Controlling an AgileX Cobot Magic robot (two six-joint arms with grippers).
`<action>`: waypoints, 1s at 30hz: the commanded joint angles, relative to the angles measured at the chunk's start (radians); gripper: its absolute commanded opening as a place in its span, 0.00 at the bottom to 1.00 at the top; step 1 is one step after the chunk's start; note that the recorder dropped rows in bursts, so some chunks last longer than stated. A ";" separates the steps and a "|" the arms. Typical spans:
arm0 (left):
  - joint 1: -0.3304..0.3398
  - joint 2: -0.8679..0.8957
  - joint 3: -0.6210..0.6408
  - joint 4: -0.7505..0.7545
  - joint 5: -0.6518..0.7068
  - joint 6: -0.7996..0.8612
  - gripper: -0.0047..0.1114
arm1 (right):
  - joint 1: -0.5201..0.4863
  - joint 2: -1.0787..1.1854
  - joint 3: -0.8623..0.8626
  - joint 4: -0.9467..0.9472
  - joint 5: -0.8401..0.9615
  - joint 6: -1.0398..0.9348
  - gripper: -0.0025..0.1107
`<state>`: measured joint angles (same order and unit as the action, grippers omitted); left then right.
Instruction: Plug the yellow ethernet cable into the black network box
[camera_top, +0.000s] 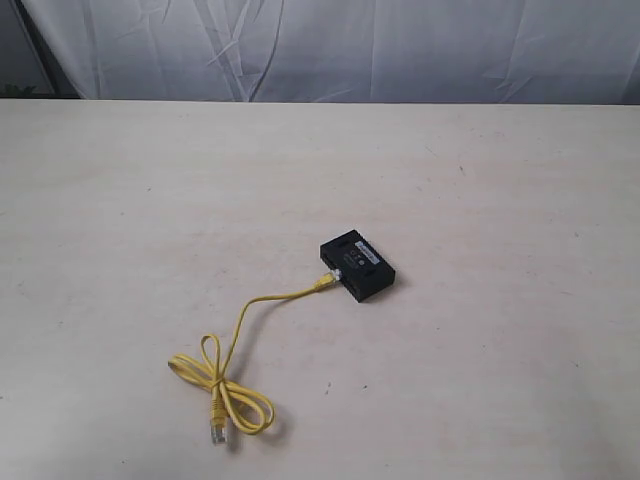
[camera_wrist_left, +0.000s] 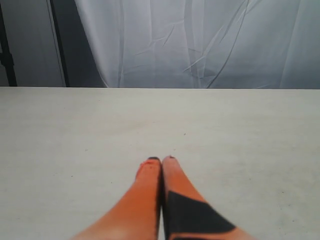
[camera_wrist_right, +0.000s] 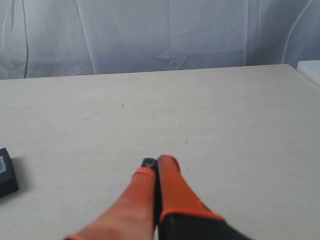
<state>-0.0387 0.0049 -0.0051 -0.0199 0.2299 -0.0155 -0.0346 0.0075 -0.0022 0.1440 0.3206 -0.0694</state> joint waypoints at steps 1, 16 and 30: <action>0.001 -0.005 0.005 0.011 -0.006 -0.004 0.04 | -0.006 -0.007 0.002 0.000 0.003 -0.002 0.01; 0.001 -0.005 0.005 0.014 -0.006 -0.004 0.04 | -0.006 -0.007 0.002 0.000 0.003 -0.002 0.01; 0.001 -0.005 0.005 0.014 -0.006 -0.004 0.04 | -0.006 -0.007 0.002 0.022 0.000 -0.002 0.01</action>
<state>-0.0387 0.0049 -0.0051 0.0000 0.2299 -0.0155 -0.0346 0.0075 -0.0022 0.1606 0.3223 -0.0694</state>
